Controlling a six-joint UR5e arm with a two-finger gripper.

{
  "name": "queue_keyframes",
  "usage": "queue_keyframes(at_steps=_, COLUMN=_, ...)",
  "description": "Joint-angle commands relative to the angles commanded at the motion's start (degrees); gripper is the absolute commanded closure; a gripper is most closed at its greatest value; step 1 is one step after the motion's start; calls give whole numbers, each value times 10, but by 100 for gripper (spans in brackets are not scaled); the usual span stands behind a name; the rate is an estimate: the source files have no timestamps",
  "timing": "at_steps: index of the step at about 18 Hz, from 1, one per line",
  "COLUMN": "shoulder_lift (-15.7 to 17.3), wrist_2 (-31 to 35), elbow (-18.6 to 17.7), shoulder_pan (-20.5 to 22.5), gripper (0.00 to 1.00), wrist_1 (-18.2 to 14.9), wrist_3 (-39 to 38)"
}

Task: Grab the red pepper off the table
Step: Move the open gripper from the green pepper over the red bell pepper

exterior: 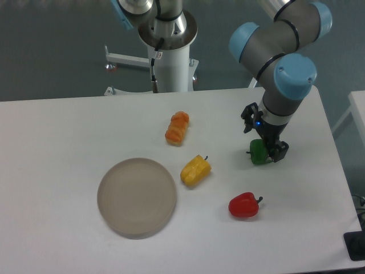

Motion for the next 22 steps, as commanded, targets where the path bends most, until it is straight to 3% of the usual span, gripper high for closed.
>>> queue_keyframes(at_steps=6, shoulder_lift=-7, wrist_2=-4, elbow=10, shoulder_pan=-5, gripper=0, wrist_1=9, wrist_3=-3)
queue_keyframes(at_steps=9, shoulder_lift=-10, wrist_2=-32, elbow=4, shoulder_pan=-5, gripper=0, wrist_1=38, wrist_3=-4)
queue_keyframes(at_steps=13, shoulder_lift=-13, wrist_2=-121, elbow=-4, shoulder_pan=1, gripper=0, wrist_1=75, wrist_3=-11)
queue_keyframes(at_steps=22, shoulder_lift=-76, wrist_2=-116, elbow=-1, shoulder_pan=-29, gripper=0, wrist_1=199, wrist_3=2)
